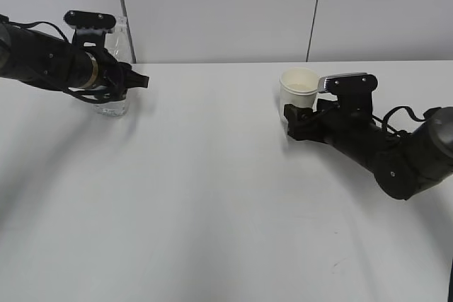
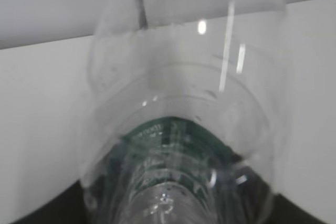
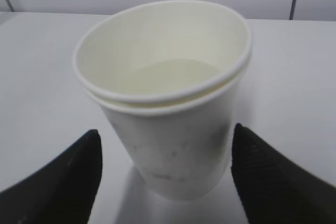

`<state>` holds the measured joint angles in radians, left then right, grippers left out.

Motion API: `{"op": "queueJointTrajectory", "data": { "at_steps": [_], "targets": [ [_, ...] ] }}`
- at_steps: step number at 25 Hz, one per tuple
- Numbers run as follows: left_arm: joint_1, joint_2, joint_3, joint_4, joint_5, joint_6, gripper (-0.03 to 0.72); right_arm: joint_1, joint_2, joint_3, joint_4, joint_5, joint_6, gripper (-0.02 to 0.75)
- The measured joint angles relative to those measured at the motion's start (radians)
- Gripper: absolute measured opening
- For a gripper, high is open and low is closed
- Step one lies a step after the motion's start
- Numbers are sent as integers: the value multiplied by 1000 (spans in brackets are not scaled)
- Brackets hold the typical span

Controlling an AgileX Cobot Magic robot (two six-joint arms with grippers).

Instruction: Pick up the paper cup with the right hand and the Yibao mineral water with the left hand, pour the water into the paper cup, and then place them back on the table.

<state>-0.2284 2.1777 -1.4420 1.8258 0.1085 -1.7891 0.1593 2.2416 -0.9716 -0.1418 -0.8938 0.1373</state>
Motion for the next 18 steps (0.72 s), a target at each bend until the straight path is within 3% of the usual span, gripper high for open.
{"op": "queueJointTrajectory", "data": {
  "at_steps": [18],
  "targets": [
    [0, -9, 0, 0, 1, 0, 335, 0, -79, 139, 0, -78, 0, 595]
  ]
}}
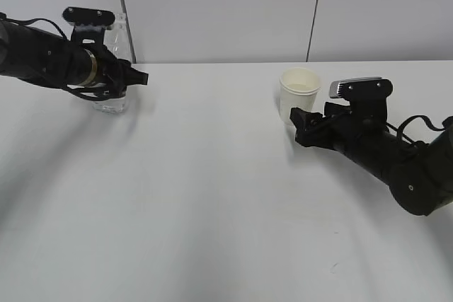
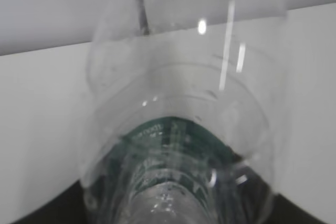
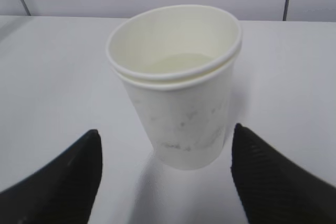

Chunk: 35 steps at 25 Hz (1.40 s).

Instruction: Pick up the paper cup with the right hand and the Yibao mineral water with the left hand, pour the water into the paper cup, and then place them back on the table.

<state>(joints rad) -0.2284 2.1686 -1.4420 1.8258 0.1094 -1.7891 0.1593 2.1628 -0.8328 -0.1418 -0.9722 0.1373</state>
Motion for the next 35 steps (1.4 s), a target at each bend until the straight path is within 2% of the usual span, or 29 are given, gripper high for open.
{"op": "queueJointTrajectory", "data": {
  "at_steps": [22, 29, 35],
  "targets": [
    [-2, -20, -1, 0, 4, 0, 335, 0, -1, 4, 0, -53, 0, 595],
    [-2, -17, -58, 0, 18, 0, 335, 0, -1, 4, 0, -55, 6, 595],
    [-2, 3, -59, 0, -9, 0, 335, 0, -1, 4, 0, -55, 8, 595]
  ]
}}
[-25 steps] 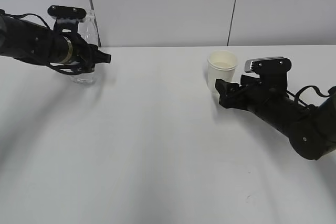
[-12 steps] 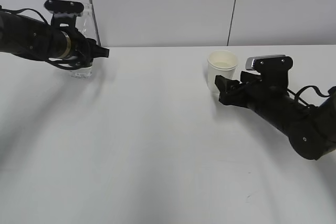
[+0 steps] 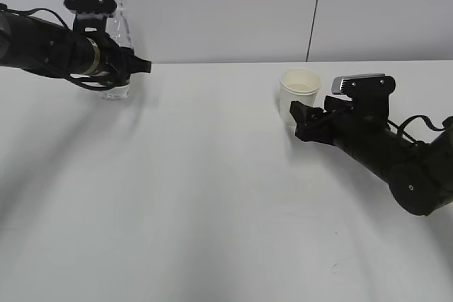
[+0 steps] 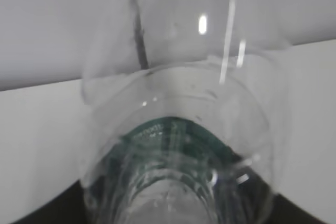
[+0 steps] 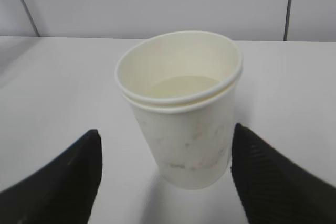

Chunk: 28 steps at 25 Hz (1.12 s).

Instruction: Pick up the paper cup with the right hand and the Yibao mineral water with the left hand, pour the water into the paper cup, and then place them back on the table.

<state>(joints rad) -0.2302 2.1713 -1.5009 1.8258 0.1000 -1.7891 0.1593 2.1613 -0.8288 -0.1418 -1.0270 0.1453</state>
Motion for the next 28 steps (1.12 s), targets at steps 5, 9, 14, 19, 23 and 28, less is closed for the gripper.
{"op": "queueJointTrajectory", "data": {
  "at_steps": [5, 9, 14, 19, 23, 28],
  "targets": [
    [0, 3, 0, 0, -35, 0, 335, 0, 0, 0, 0, 0, 1, 595],
    [0, 3, 0, 4, -124, 0, 335, 0, 0, 0, 0, -2, 1, 595],
    [-1, 3, 0, 11, -190, 10, 335, 0, 0, 0, 0, -4, 2, 595],
    [-1, 3, 0, 18, -256, 66, 335, 0, 0, 0, 0, -4, 2, 595],
    [-1, 3, 0, 18, -284, 106, 335, 0, 0, 0, 0, -6, 2, 595],
    [-1, 3, 0, -36, -375, 243, 335, 0, 0, 0, 0, -6, 2, 595]
  ]
}}
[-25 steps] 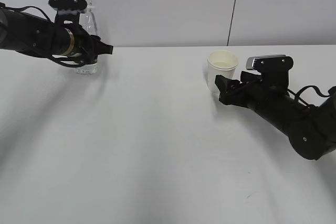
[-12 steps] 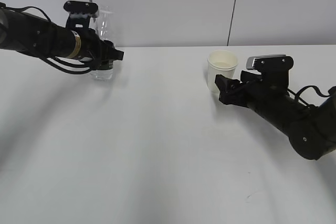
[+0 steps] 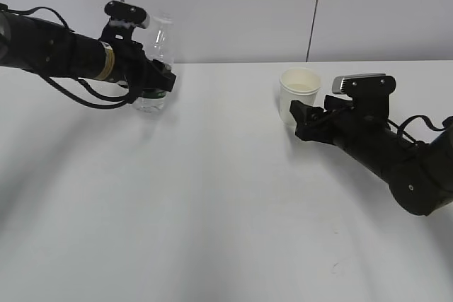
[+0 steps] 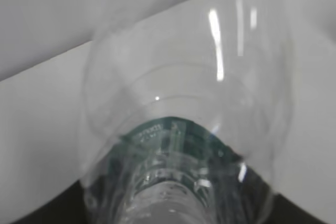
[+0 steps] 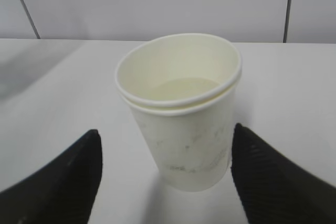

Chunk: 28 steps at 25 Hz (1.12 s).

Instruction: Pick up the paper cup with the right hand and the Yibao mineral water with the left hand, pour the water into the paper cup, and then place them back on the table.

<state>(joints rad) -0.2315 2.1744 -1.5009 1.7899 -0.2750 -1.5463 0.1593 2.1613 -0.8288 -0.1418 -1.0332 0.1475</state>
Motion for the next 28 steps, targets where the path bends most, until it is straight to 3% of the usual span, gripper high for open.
{"op": "queueJointTrajectory", "data": {
  "at_steps": [5, 12, 19, 28],
  "targets": [
    [1, 0, 0, -212, -140, 244, 335, 0, 0, 0, 0, 0, 0, 595],
    [25, 7, -1, -399, -288, 451, 335, 0, 0, 0, 0, -2, 0, 595],
    [85, 9, -1, -456, -371, 520, 335, 0, 0, 0, 0, -2, 0, 595],
    [178, 39, -1, -450, -497, 549, 335, 0, 0, 0, 0, -2, 0, 595]
  ]
}}
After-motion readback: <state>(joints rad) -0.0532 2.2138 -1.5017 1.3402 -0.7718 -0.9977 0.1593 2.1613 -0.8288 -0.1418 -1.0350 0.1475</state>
